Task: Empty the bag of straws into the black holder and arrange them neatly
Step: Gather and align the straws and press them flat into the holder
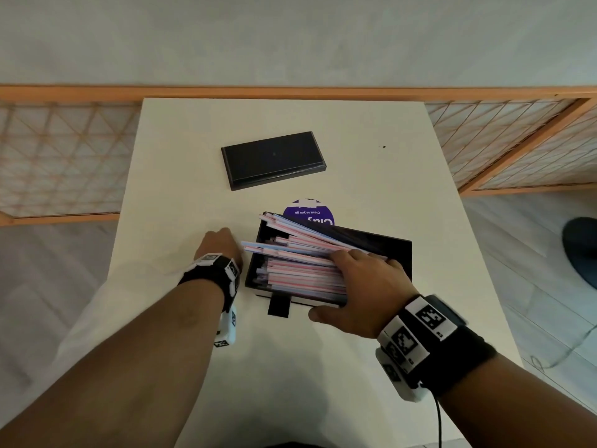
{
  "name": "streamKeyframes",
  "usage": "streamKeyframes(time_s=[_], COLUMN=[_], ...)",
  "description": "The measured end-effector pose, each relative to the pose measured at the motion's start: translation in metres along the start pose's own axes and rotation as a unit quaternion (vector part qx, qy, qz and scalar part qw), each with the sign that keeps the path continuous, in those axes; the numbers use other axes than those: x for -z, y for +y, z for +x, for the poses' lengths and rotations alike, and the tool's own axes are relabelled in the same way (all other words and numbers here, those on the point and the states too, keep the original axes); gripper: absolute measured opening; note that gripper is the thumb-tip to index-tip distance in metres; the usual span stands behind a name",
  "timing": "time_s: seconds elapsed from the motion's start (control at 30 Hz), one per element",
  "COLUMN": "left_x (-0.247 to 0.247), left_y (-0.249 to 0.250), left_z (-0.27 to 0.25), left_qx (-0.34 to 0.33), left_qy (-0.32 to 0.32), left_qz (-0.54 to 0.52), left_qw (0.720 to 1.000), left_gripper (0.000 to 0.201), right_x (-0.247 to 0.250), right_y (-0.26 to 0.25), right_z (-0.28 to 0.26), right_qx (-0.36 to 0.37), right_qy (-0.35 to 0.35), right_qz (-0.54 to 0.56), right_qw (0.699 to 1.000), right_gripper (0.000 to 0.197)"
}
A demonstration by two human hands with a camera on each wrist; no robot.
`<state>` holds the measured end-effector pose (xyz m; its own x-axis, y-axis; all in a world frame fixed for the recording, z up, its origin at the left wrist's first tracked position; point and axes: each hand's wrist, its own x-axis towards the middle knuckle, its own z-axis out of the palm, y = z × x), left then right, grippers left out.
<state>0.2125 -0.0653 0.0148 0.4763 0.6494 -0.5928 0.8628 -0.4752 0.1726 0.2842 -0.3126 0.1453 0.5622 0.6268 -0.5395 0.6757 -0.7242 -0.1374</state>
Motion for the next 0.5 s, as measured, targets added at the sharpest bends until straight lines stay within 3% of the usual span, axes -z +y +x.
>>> streamKeyframes(time_s=[0.13,0.27,0.5], left_x=[-0.005,-0.006,-0.002], left_y=[-0.002,0.001,0.009], left_z=[0.001,-0.009,-0.014], left_qx=[-0.026,-0.035,-0.082], left_qy=[-0.020,-0.025,-0.055], left_qz=[0.017,0.011,0.034], left_qw=[0.999,0.999,0.995], left_gripper=[0.013,0.031,0.026], right_x=[0.003,0.007,0.016], right_y=[0.000,0.000,-0.001], right_z=[-0.001,0.000,0.001], right_qx=[0.005,0.012,0.020], right_qy=[0.000,-0.016,-0.037], right_qz=[0.011,0.037,0.049], right_qw=[1.000,0.999,0.998], right_gripper=[0.092,0.091,0.079])
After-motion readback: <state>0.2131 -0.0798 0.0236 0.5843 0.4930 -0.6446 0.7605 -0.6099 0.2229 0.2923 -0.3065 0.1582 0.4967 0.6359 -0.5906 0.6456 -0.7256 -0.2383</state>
